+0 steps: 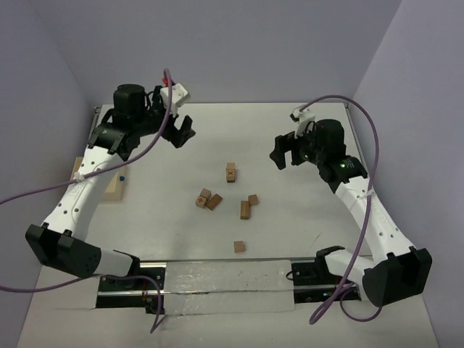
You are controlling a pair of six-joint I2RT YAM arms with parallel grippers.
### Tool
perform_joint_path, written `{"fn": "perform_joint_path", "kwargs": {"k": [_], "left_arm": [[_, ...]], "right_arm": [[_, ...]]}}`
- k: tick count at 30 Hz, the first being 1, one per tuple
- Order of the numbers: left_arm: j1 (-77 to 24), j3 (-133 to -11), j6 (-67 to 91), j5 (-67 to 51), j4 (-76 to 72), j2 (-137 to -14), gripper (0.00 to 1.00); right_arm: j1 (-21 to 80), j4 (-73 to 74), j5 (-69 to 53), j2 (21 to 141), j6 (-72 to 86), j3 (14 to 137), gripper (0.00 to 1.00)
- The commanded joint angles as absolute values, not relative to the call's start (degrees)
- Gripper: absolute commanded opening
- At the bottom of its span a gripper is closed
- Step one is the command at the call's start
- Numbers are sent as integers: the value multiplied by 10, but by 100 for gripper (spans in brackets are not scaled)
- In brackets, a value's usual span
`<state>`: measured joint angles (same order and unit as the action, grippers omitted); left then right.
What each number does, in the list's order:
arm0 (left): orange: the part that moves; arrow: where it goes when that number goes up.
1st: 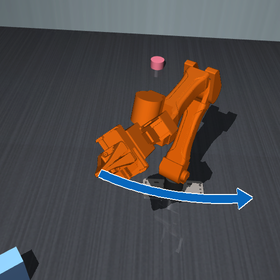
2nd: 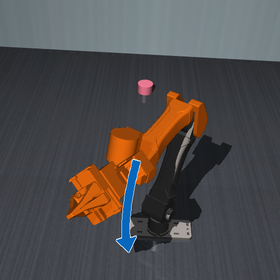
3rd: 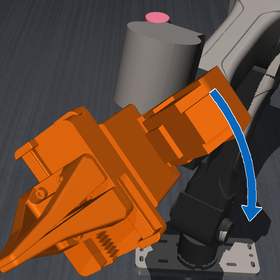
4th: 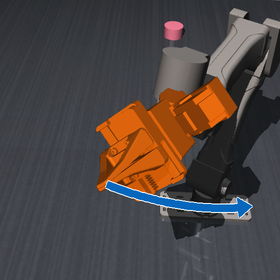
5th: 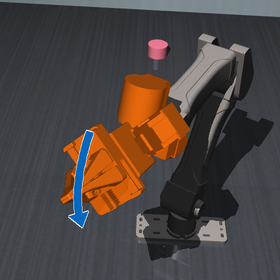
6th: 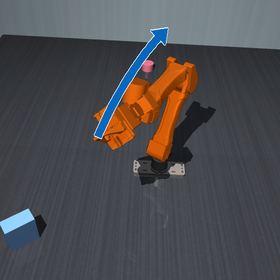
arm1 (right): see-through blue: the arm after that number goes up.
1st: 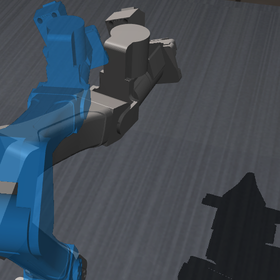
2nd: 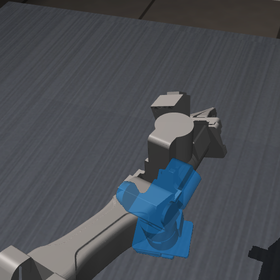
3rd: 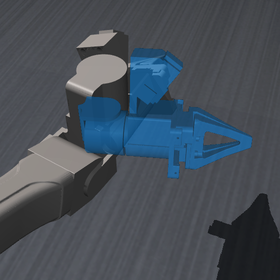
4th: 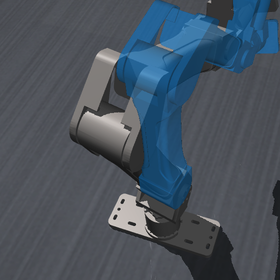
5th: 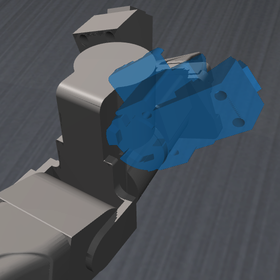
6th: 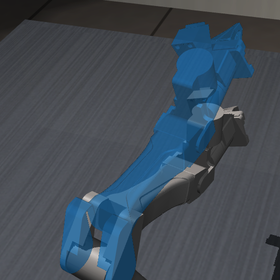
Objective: Build the wood block tower
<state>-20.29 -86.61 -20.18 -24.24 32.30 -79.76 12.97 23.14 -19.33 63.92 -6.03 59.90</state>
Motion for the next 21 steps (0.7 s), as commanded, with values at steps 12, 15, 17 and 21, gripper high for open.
{"fn": "perform_joint_path", "kwargs": {"k": [12, 15, 17, 21], "left_arm": [[-133, -668, -28, -293, 237, -707, 99], [-123, -662, 7, -252, 219, -705, 99], [-113, -658, 46, -216, 207, -702, 99], [-76, -650, 94, -167, 198, -693, 99]], "right_arm": [[255, 452, -65, 953, 45, 945, 100], [317, 467, 39, 985, 121, 969, 100], [337, 474, 79, 1009, 155, 981, 100], [385, 507, 124, 1089, 201, 1030, 99]]}}
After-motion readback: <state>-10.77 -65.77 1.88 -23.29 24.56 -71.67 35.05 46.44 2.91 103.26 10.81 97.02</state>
